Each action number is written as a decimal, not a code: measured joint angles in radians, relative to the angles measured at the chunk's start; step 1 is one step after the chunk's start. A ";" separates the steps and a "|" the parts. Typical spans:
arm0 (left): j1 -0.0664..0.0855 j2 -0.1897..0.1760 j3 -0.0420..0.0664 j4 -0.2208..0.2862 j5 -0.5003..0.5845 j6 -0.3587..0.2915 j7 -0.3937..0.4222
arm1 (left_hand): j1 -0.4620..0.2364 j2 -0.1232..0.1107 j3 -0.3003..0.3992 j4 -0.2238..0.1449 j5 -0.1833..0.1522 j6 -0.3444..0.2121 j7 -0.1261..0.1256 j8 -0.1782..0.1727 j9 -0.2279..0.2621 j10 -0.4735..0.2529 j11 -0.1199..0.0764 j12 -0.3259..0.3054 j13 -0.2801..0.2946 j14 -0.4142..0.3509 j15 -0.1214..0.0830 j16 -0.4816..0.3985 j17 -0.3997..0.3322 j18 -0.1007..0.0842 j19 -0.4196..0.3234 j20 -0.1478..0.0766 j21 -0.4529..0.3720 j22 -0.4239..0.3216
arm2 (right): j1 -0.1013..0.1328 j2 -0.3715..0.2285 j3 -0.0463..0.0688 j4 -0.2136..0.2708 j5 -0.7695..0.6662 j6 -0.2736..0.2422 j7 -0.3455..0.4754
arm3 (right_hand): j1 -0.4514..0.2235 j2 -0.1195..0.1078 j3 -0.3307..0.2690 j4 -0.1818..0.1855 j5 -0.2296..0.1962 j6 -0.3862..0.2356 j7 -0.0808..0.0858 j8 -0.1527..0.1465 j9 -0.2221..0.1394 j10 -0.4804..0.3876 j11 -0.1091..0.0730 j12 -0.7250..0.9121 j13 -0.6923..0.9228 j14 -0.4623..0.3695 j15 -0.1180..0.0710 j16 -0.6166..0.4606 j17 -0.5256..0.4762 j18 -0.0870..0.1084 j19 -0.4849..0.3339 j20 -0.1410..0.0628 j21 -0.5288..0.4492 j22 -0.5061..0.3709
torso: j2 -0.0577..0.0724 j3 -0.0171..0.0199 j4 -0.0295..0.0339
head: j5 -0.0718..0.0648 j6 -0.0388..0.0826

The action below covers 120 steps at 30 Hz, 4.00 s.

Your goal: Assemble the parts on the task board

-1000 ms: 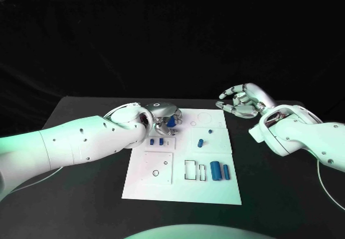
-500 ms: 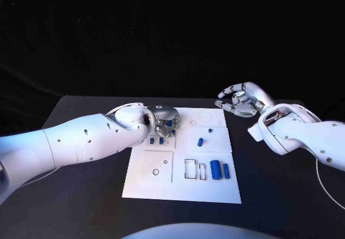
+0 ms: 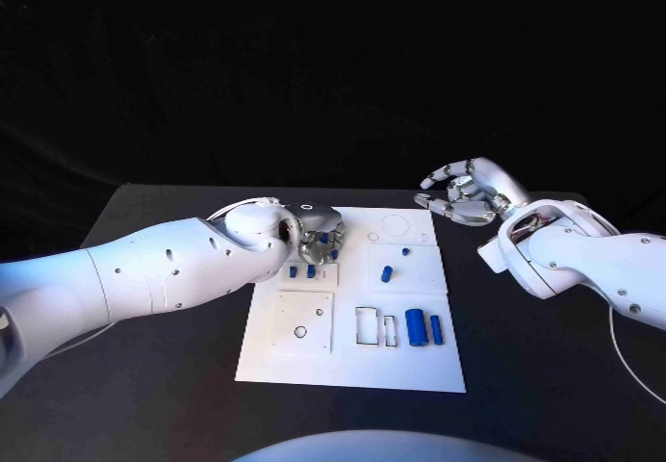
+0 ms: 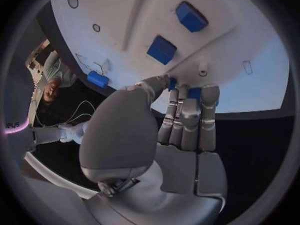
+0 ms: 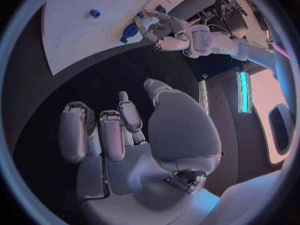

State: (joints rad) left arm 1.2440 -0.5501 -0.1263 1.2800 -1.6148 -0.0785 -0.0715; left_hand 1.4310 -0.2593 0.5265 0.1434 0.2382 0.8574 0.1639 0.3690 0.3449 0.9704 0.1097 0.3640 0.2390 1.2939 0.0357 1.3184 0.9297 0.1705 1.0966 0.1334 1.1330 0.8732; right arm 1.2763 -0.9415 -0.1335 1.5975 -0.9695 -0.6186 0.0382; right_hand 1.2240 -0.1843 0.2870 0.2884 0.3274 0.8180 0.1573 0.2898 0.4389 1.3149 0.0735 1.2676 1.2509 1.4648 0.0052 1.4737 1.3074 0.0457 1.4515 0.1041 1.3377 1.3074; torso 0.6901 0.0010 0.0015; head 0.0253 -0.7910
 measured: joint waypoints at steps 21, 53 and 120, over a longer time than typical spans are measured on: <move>-0.004 0.008 0.001 -0.008 0.007 -0.004 -0.004 | 0.006 0.006 0.049 -0.003 -0.004 0.053 -0.010 -0.027 -0.015 0.083 -0.019 -0.016 -0.028 0.066 -0.015 0.054 0.070 -0.032 0.083 -0.005 0.093 0.122 | 0.000 0.001 0.000 0.001 -0.003 0.000 0.000 | 0.000 0.000 0.000 0.000 0.000 0.000 0.000 0.000 0.000 0.000 0.000 0.000 0.000 0.000 0.000 0.000 0.000 0.000 0.000 0.000 0.000 0.000 | -0.001 -0.0002 0.0007 | -0.001 -0.006; -0.014 0.004 0.000 -0.016 0.050 -0.053 0.019 | 0.013 0.022 0.111 -0.051 -0.009 0.126 -0.016 -0.044 -0.017 0.186 -0.029 -0.128 -0.070 0.105 -0.027 0.064 0.070 -0.047 0.142 -0.017 0.157 0.213 | 0.000 0.001 0.000 0.001 -0.002 0.000 -0.001 | 0.000 0.000 0.000 0.000 0.004 0.000 0.000 0.000 0.000 0.000 0.000 0.000 0.001 0.000 0.000 0.000 0.001 0.000 0.000 0.000 0.000 0.000 | -0.003 0.0002 0.0004 | -0.004 -0.006; -0.015 -0.138 0.048 0.063 0.129 -0.016 -0.007 | -0.020 0.013 0.115 -0.055 -0.010 0.149 -0.021 -0.055 -0.015 0.218 -0.033 -0.167 -0.077 0.109 -0.030 0.059 0.032 -0.047 0.145 -0.021 0.162 0.213 | -0.002 0.000 0.000 -0.009 -0.003 0.000 -0.001 | 0.000 0.000 0.000 0.000 0.004 0.000 0.000 0.004 0.000 0.000 0.000 0.000 0.002 0.000 0.000 0.000 0.000 0.000 0.000 0.000 0.000 0.000 | -0.005 -0.0006 0.0054 | 0.005 -0.004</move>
State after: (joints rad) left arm 1.2287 -0.6881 -0.0779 1.3428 -1.4857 -0.0947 -0.0789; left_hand 1.4115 -0.2462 0.6415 0.0883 0.2277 1.0064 0.1429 0.3136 0.3298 1.1887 0.0769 0.1970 0.1618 1.4026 0.0056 1.3777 0.9614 0.1238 1.2418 0.1128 1.2946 1.0860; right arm 1.2741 -0.9414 -0.1334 1.5885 -0.9721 -0.6186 0.0375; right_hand 1.2240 -0.1843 0.2871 0.2883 0.3311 0.8181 0.1573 0.2938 0.4387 1.3150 0.0736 1.2677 1.2532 1.4648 0.0052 1.4736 1.3074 0.0456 1.4516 0.1041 1.3377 1.3077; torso 0.6852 0.0004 0.0069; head 0.0308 -0.7950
